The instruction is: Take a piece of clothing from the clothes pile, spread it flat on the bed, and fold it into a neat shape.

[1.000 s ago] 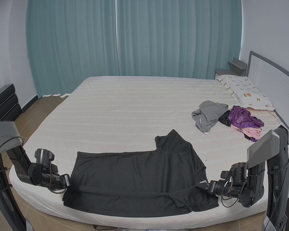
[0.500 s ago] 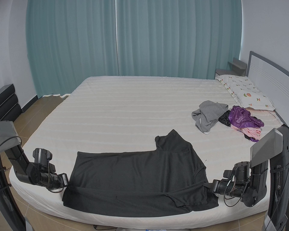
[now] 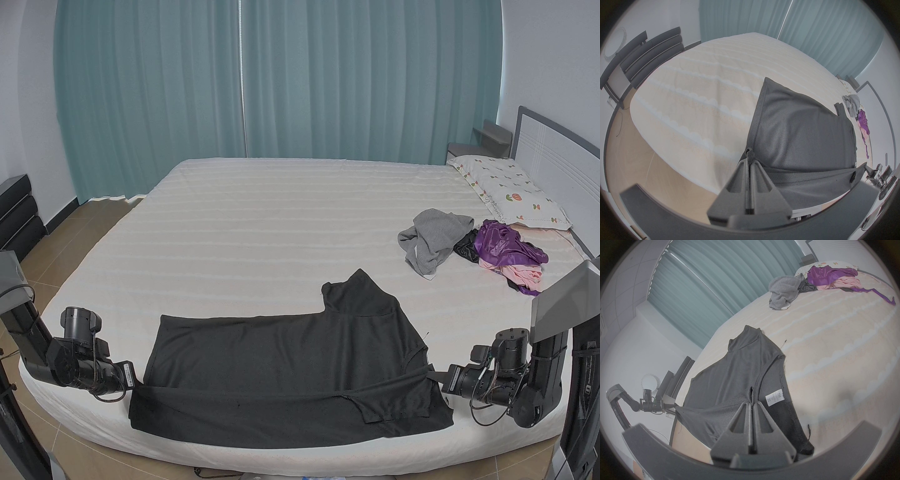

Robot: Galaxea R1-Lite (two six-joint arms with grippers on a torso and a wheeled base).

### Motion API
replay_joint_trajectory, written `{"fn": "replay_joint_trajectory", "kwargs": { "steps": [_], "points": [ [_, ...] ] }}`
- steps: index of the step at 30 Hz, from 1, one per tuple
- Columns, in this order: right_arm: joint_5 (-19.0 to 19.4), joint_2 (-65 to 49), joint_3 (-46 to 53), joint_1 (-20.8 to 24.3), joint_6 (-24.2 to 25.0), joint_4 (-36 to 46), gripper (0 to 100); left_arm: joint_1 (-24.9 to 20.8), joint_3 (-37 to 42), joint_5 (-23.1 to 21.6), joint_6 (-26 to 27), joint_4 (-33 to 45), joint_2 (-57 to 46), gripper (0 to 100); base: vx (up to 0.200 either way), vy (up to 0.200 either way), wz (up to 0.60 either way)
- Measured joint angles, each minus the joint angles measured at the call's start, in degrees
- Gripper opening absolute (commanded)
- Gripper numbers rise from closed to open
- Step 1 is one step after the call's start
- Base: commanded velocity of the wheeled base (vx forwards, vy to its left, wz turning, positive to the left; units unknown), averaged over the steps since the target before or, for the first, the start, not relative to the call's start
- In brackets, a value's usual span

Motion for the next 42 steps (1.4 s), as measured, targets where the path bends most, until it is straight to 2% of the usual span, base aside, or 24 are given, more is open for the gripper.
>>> {"fn": "replay_joint_trajectory", "kwargs": {
  "steps": [9,15,21,31,42],
  "points": [
    [-0.02,-2.67,1.72,0.09,0.32,0.0,0,-0.52,1.23,0.0,-0.05,0.61,-4.72,0,0.0,0.0,0.0],
    [-0.29,-4.88,3.67,0.49,0.0,-0.02,0,-0.63,1.73,0.02,1.95,8.06,-9.53,0,0.0,0.0,0.0],
    [-0.66,-6.58,5.63,1.46,-0.37,0.0,0,-0.72,0.72,-0.05,2.99,9.18,-10.83,0,0.0,0.0,0.0],
    [-0.57,-4.35,2.55,1.51,0.49,-0.02,0,-0.63,-2.68,-0.55,0.88,8.37,-4.91,0,0.0,0.0,0.0],
    [-0.6,1.44,-2.78,-0.12,0.79,-0.02,0,-2.86,-5.13,-0.13,-6.19,1.1,4.05,0,0.0,0.0,0.0]
  ]
}}
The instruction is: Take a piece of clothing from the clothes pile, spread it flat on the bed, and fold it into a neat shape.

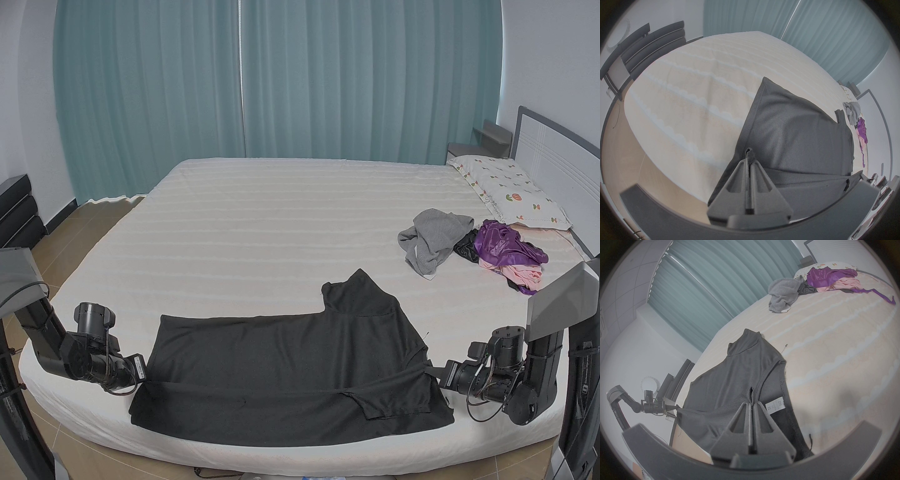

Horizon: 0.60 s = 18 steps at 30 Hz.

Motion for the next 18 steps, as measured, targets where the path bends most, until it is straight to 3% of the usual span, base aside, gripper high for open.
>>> {"fn": "replay_joint_trajectory", "kwargs": {
  "steps": [11,12,13,18],
  "points": [
    [-0.02,5.86,-3.56,0.11,0.11,-0.02,0,-0.77,-1.12,0.28,-0.87,-0.9,4.52,0,0.0,0.0,0.0],
    [-0.02,6.12,-3.67,0.12,0.09,0.0,0,-0.77,-1.13,0.28,-0.87,-0.88,4.69,100,0.0,0.0,0.0],
    [-0.02,6.3,-3.72,0.15,0.07,0.0,100,-0.77,-1.16,0.28,-0.87,-0.88,4.83,100,0.0,0.0,0.0],
    [0.05,7.14,-3.78,0.59,0.09,0.0,100,-0.72,-0.82,0.24,-0.87,-0.82,5.18,100,0.0,0.0,0.0]
  ]
}}
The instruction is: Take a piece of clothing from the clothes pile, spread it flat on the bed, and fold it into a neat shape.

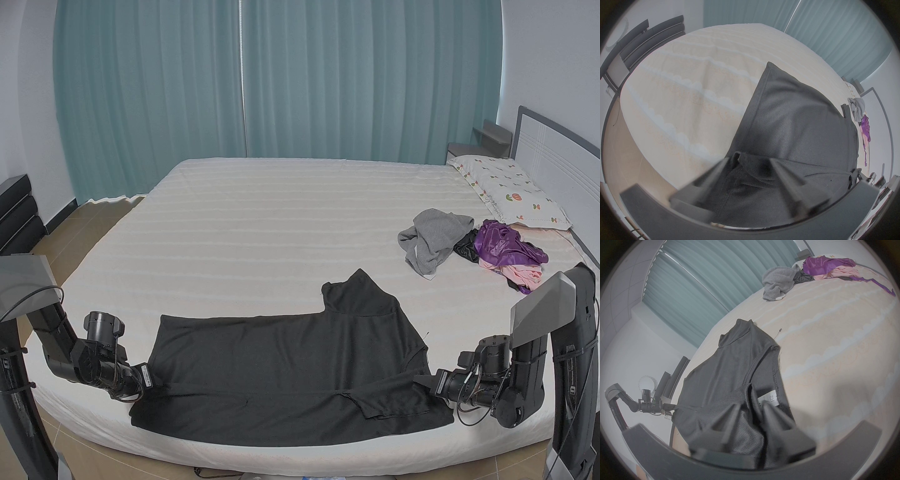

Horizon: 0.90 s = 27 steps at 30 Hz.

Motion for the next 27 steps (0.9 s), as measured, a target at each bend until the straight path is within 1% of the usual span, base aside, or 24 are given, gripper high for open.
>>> {"fn": "replay_joint_trajectory", "kwargs": {
  "steps": [2,7,11,13,25,27],
  "points": [
    [0.06,0.02,0.11,0.05,0.11,-0.02,100,0.11,0.18,-0.07,0.13,-0.11,0.01,100,0.0,0.0,0.0],
    [0.04,-0.95,0.98,-0.06,2.54,-0.02,100,0.87,0.35,-0.33,0.07,-0.48,-0.63,100,0.0,0.0,0.0],
    [0.01,-2.18,1.63,-0.09,6.6,0.0,100,1.57,0.02,-0.71,-0.02,-0.46,-1.89,100,0.0,0.0,0.0],
    [0.04,-2.68,1.9,-0.13,7.68,-0.02,100,2.12,-0.34,-0.87,-0.06,-0.46,-2.47,100,0.0,0.0,0.0],
    [-0.05,-3.18,2.02,-1.05,10.81,0.02,100,2.96,-1.16,-0.18,-0.24,-0.28,-4.12,100,0.0,0.0,0.0],
    [-0.05,-3.25,1.94,-1.27,10.95,0.0,100,2.96,-1.19,-0.16,-0.46,-0.26,-4.24,100,0.0,0.2,0.0]
  ]
}}
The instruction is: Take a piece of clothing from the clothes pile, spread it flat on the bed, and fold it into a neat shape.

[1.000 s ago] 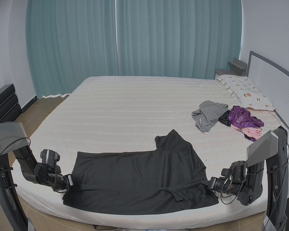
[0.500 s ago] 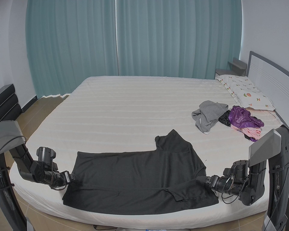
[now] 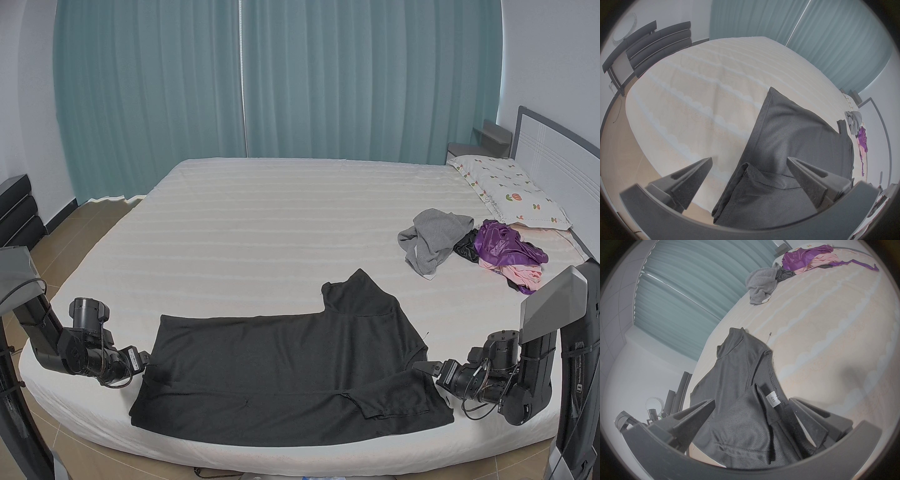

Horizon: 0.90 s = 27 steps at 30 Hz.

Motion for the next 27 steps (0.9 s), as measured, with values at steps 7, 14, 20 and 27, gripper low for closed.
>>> {"fn": "replay_joint_trajectory", "kwargs": {
  "steps": [7,14,20,27],
  "points": [
    [0.0,-0.17,-0.06,-0.2,0.22,0.02,100,0.02,0.17,-0.09,-0.28,-0.07,-0.11,100,0.0,0.2,0.0],
    [-0.06,-0.65,-0.17,-0.59,0.29,0.0,100,0.02,0.37,-0.79,-0.39,-0.22,-0.09,100,0.0,0.0,0.0],
    [-0.35,-2.57,-0.04,-1.71,0.29,0.0,100,-1.02,0.52,-0.71,-3.18,-0.13,-0.4,100,0.0,0.0,0.0],
    [-0.73,-4.8,1.1,-2.21,0.4,0.0,100,-3.69,-0.85,-0.74,-7.29,-0.18,-1.51,100,0.0,0.0,0.0]
  ]
}}
